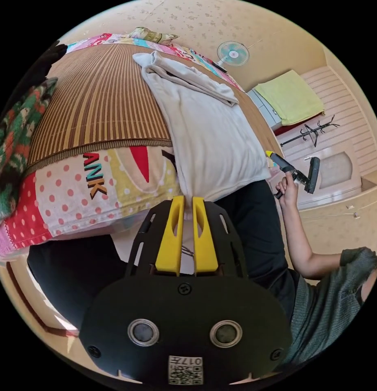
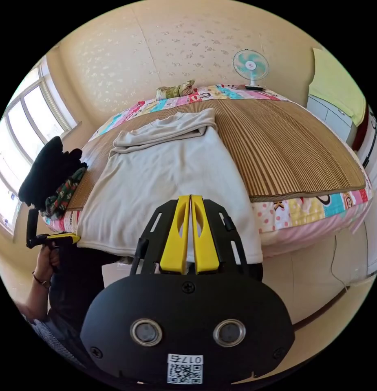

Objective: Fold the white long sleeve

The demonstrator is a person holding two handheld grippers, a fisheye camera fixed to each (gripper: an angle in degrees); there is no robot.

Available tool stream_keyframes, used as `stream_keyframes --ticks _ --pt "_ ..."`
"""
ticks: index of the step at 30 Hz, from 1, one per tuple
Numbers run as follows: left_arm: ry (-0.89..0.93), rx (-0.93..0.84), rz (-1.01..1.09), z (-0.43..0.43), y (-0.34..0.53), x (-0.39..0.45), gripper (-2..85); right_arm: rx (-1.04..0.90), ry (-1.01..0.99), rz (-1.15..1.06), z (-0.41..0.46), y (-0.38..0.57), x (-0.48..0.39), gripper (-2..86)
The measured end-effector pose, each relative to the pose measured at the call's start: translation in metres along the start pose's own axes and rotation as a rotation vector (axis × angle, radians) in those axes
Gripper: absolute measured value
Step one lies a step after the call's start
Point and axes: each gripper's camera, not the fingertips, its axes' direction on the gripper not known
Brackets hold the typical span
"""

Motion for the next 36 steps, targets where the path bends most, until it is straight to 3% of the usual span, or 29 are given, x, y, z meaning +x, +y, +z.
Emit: stream_keyframes --ticks 5,9,17,20,24,27,28,30,31,32,34,36 --pt "0.22 0.071 0.014 -0.028 0.005 -0.054 3.9 -0.071 -0.084 0.251 -0.045 0.007 0.098 7.2" --pt "0.36 0.132 0.021 -0.035 0.011 -0.081 3.8 -0.192 -0.378 0.303 -0.037 0.007 0.145 11.4" --pt "0.678 0.263 -0.122 -0.04 0.032 -0.156 3.6 -0.199 -0.33 0.328 -0.072 -0.012 0.167 6.9" --pt "0.642 0.263 -0.127 -0.042 0.038 -0.165 3.5 -0.165 -0.279 0.254 -0.088 -0.016 0.168 9.0" --pt "0.642 0.265 -0.139 -0.035 0.043 -0.173 3.5 -0.258 -0.228 0.216 -0.088 -0.019 0.166 8.8" --pt "0.721 0.273 -0.142 -0.028 0.045 -0.182 2.7 -0.184 -0.383 0.239 -0.115 -0.017 0.18 4.9" --pt "0.764 0.286 -0.116 -0.03 0.045 -0.183 1.6 -0.115 -0.528 0.236 -0.133 -0.015 0.189 4.3" --pt "0.946 0.367 -0.01 -0.043 0.045 -0.182 -0.1 0.069 -0.826 0.244 -0.164 -0.007 0.207 3.6" --pt "1.126 0.46 0.074 -0.055 0.047 -0.184 -0.5 0.181 -0.998 0.242 -0.182 -0.003 0.216 3.3" --pt "1.256 0.557 0.149 -0.07 0.049 -0.187 -0.7 0.217 -1.053 0.23 -0.19 -0.002 0.218 3.3" --pt "1.203 0.649 0.171 -0.095 0.057 -0.188 -0.7 0.235 -1.09 0.143 -0.218 -0.009 0.21 3.0" --pt "0.929 0.606 0.112 -0.112 0.057 -0.178 -0.5 0.203 -1.039 0.116 -0.233 -0.016 0.202 2.9"
